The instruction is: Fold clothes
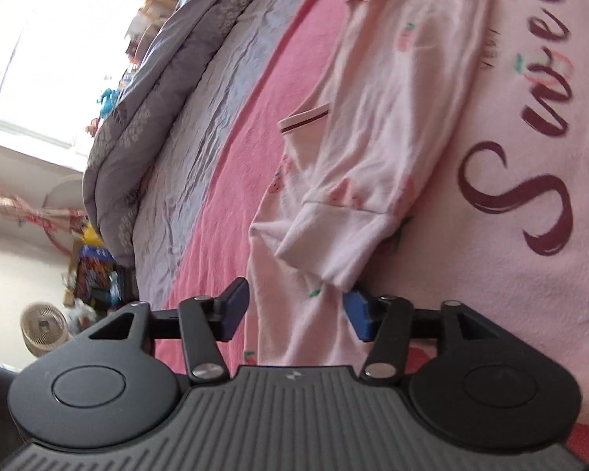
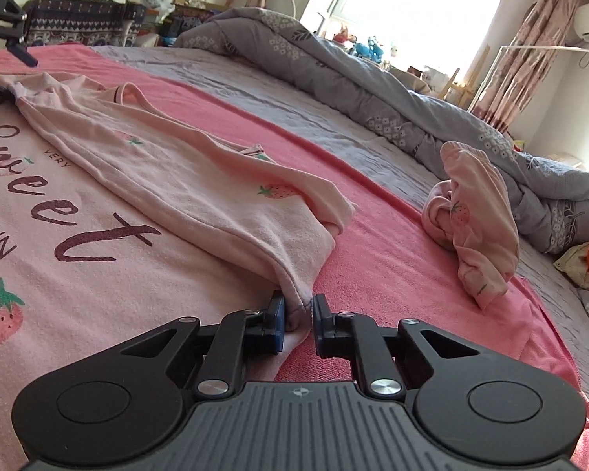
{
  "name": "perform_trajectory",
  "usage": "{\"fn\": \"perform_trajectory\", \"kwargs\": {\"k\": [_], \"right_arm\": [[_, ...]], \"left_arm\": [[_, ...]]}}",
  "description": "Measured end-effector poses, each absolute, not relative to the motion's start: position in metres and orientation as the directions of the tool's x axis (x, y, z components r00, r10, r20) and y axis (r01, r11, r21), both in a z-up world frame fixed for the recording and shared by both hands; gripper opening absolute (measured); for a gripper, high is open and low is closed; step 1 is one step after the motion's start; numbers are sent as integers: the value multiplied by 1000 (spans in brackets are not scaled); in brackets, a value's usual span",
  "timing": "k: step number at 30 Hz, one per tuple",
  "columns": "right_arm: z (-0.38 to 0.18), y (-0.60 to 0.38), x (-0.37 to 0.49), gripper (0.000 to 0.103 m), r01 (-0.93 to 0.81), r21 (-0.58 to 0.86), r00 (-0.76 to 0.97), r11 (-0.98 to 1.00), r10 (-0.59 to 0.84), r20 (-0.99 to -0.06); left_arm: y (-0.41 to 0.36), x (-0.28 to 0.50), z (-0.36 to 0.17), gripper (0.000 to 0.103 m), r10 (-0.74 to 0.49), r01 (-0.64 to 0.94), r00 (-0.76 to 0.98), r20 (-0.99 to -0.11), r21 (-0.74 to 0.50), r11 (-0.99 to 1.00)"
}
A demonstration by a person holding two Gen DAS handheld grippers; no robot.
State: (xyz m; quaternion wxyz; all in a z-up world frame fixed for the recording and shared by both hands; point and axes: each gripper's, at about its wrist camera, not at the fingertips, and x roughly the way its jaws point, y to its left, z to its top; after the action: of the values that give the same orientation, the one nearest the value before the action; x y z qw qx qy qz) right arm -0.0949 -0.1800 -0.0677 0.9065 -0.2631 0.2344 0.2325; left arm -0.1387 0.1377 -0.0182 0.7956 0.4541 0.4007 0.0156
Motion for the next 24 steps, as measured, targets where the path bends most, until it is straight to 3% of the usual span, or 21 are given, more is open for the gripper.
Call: {"fn": "perform_trajectory", "kwargs": {"k": [4,6,8,10,11,17,24], "right_arm": [[-68,-182,-95,16,-546,-363,783,755,306,-541],[-68,-185,-94,16,-550,-344,777,761,316,-544],[-67,-188,-92,16,-557,-319,768,767,329,-549],[-66,-189,-91,16,-560,-307,764,770,336,-551],[-66,-190,-91,16,-561,-302,762,771,339,-552],[-65,-194,-89,16,-568,-272,751,777,355,-556],[-64,-198,-86,16,-576,-236,739,782,375,-560]], "left_arm": [[166,-129,31,71,447,102,635,-630,642,760],[184,-123,60,78,429,-82,608,-668,484,871],[199,-122,85,75,267,-187,614,-743,192,963],[189,-116,96,75,20,-98,645,-764,-57,993],[172,-109,99,75,-54,-37,653,-755,-102,994],[27,-48,86,77,-257,314,649,-716,-56,948],[-55,16,36,76,-214,447,635,-742,127,886]]}}
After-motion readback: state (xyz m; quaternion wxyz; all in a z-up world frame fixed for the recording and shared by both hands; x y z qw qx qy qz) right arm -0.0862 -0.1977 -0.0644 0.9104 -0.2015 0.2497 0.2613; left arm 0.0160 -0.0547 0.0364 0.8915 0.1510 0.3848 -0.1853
